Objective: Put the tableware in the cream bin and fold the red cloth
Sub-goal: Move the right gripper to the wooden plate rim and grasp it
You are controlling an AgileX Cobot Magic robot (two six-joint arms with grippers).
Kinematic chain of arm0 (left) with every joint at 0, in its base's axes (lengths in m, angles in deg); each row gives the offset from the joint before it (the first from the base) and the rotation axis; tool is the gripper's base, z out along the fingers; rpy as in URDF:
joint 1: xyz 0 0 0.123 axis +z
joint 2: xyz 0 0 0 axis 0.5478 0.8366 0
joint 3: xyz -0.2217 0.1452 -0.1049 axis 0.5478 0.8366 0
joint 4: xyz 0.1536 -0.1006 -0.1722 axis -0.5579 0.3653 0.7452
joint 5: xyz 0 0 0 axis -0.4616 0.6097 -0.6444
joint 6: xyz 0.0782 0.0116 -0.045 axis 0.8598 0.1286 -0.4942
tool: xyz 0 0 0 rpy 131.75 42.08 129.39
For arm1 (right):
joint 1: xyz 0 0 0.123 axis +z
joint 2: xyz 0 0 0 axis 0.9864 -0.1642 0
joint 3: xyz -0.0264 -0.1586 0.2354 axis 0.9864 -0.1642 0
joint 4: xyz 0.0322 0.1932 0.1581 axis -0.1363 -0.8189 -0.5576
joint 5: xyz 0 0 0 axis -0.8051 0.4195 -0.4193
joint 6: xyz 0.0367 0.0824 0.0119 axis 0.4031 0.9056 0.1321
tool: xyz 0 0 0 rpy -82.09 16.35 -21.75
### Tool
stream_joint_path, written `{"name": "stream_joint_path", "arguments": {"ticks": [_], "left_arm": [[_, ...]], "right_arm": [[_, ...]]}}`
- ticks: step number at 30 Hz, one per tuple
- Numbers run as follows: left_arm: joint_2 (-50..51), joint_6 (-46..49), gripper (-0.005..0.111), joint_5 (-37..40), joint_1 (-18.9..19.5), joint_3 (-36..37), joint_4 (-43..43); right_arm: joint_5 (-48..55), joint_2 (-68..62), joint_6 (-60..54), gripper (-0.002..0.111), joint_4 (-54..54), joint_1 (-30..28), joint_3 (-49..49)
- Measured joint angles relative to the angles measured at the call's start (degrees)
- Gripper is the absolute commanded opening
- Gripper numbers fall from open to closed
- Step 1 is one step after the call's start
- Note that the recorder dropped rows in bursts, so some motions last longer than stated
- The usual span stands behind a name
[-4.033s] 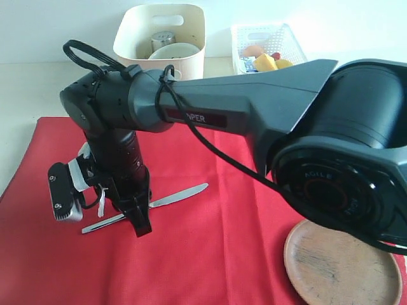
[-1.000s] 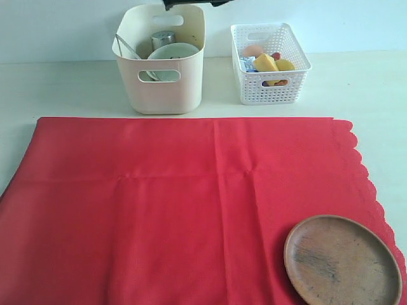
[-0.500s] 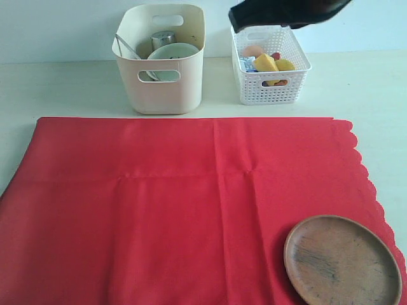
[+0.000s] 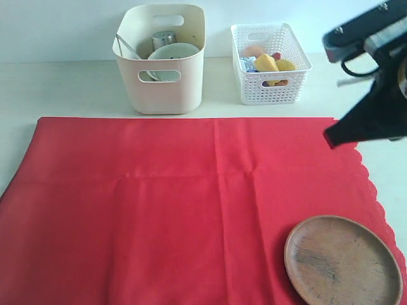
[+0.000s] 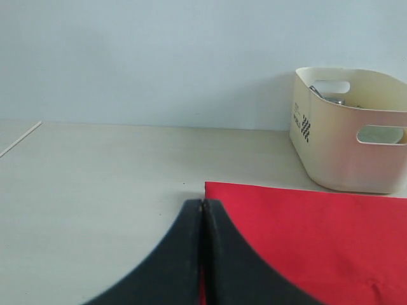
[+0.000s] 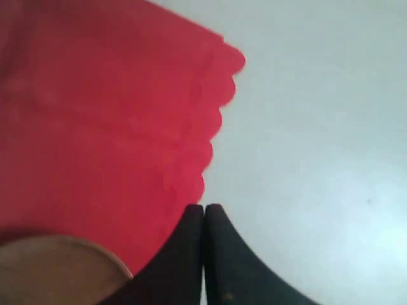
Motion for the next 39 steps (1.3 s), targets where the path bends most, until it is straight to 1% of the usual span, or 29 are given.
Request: {"name": "stream_joint_path", "arguments": {"ticks": [2,5,9,12,13,15,17,19,20,22,25,26,30,32,35,39], "left_arm": [[0.0,0.0,0.002,0.0,0.0,0.0,0.0],[0.0,0.0,0.002,0.0,0.0,0.0,0.0],[0.0,0.0,0.002,0.0,0.0,0.0,0.0],[0.0,0.0,0.002,0.0,0.0,0.0,0.0],[0.0,0.0,0.002,0.0,0.0,0.0,0.0],[0.0,0.0,0.002,0.0,0.0,0.0,0.0],[0.0,0.0,0.002,0.0,0.0,0.0,0.0],[0.0,0.0,0.002,0.0,0.0,0.0,0.0],[0.0,0.0,0.002,0.0,0.0,0.0,0.0],[0.0,0.0,0.002,0.0,0.0,0.0,0.0],[0.0,0.0,0.002,0.0,0.0,0.0,0.0],[0.0,0.0,0.002,0.0,0.0,0.0,0.0],[0.0,0.0,0.002,0.0,0.0,0.0,0.0],[0.0,0.0,0.002,0.0,0.0,0.0,0.0],[0.0,0.0,0.002,0.0,0.0,0.0,0.0],[0.0,0.0,0.002,0.0,0.0,0.0,0.0]], "right_arm": [[-1.3,0.9,-2.0,0.0,-3.0,-2.9,-3.1],[-4.5,1.8,-9.5,0.0,-10.9,-8.3,-6.8],[-7.3,2.0,-26.2,0.0,-25.7,-15.5,-10.2],[-6.0,1.6,-40.8,0.0,-37.7,-20.3,-11.1],[-5.5,1.2,-44.9,0.0,-40.8,-21.4,-11.2],[-5.9,0.7,-49.2,0.0,-43.5,-22.2,-11.2],[-8.1,0.5,-50.2,0.0,-43.9,-22.4,-11.2],[-10.7,0.4,-48.0,0.001,-42.6,-22.5,-11.3],[-11.9,0.4,-46.9,0.003,-41.8,-22.5,-11.6],[-13.9,0.4,-44.4,0.009,-38.5,-22.5,-12.9],[-16.0,0.4,-40.2,0.022,-34.3,-22.7,-15.5],[-16.6,0.4,-39.0,0.029,-33.6,-22.7,-15.9],[-19.4,0.3,-36.5,0.047,-33.6,-22.7,-16.2],[-19.7,-0.1,-36.2,0.053,-33.9,-22.7,-16.2],[-19.8,-2.7,-36.0,0.056,-35.6,-22.7,-16.2],[-19.9,-8.2,-36.0,0.057,-39.4,-22.7,-16.2]]}}
